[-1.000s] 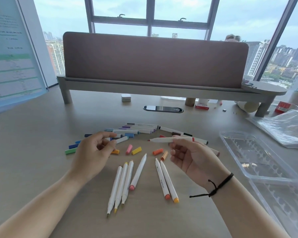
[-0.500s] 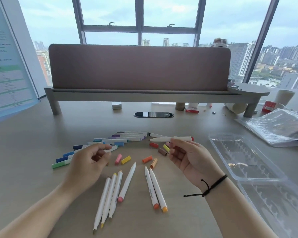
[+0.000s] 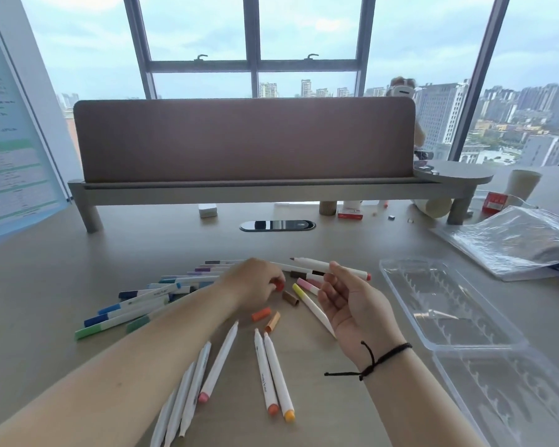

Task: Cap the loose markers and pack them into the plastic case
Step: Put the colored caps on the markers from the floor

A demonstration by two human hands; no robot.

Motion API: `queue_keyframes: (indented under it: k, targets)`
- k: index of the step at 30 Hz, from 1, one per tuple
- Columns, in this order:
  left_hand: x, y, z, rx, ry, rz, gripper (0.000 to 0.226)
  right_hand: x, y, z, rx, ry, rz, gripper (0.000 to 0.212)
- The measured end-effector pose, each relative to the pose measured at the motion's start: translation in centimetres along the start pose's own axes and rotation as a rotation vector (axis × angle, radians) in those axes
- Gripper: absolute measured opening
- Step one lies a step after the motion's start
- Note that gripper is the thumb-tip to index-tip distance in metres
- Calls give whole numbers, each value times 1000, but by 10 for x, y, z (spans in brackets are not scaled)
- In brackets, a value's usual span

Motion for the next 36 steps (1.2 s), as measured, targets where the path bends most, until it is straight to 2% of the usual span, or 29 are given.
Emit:
queue_keyframes:
  k: [5,10,14,16,19,27,36]
  targets:
    - [-15,6,14,-39,-106,23,21,3,-5,1,-25,-1,-16,9]
    - [-73,30,38,-498,-276,213,17,3,-14,-2,-88,16,-46,15]
    - [-123,39,42,-841,-277,328,14,-10,-32,-14,-181,102,-113,5]
    - [-143,41,39,-1034,-263,353,14,-17,-43,-21,-245,165,-135,8]
    - [-164,45,36,-1198,-289,361,22,-28,-56,-30,-303,236,-158,16]
    - [-175,51,33,-1257,-361,346,25,-35,-67,-36,-361,303,-150,11]
    - [-173,41,30,-1259,-374,322,20,-43,-76,-37,-432,351,-181,16]
Point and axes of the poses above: each hand's wrist, its own x-axis towards the middle knuckle, its own z-axis out of the back of the hand, y = z × x, the point moved 7 cm from there along x, towards the middle knuckle, and after that the axes turned 12 degrees about x, right-handed, at the moved point
